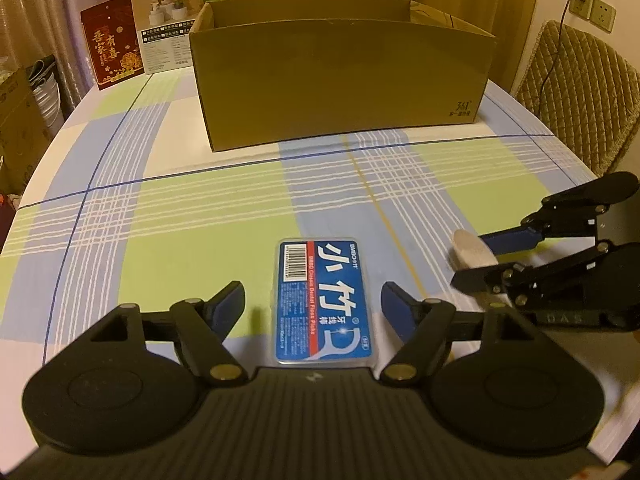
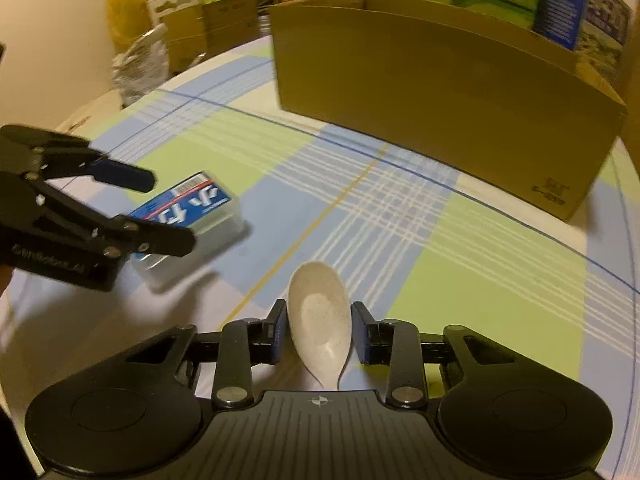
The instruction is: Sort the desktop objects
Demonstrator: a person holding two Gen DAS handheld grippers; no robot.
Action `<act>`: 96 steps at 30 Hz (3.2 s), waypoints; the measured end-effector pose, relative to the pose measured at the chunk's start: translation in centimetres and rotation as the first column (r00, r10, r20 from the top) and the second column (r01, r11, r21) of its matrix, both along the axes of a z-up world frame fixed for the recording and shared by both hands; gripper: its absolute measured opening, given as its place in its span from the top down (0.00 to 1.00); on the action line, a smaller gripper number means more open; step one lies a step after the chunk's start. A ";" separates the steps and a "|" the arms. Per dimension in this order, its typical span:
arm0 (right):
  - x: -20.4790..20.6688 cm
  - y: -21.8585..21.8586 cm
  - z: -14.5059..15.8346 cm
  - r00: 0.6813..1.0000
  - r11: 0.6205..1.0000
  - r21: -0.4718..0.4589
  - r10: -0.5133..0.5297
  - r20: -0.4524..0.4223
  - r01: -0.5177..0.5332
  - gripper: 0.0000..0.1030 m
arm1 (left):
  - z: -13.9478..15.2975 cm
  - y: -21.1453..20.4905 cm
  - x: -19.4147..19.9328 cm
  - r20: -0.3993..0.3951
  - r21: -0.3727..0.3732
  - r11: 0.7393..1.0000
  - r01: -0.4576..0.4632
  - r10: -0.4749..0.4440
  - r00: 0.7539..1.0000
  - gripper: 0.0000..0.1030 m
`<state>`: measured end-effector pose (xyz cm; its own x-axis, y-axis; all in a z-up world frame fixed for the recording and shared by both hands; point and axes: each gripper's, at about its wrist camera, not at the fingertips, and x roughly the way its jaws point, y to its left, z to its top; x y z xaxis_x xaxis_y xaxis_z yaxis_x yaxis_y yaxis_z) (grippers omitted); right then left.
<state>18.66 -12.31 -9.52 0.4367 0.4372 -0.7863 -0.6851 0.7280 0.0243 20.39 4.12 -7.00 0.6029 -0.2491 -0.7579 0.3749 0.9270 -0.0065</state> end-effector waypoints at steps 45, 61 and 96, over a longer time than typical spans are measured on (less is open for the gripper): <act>2.0 -1.9 0.4 0.976 0.975 0.041 -0.217 -0.028 0.218 0.70 | -1.2 -1.3 0.9 -0.043 0.020 1.000 0.006 -0.005 0.999 0.49; 1.5 -1.5 2.8 0.973 0.959 0.169 -0.232 0.016 0.226 0.70 | -0.4 -1.0 1.0 -0.040 -0.026 0.999 -0.022 0.021 0.999 0.49; -0.9 -5.4 13.0 0.935 0.907 0.292 -0.342 0.091 0.304 0.70 | 10.5 -2.1 -0.6 0.050 -0.068 0.997 -0.036 0.039 0.998 0.50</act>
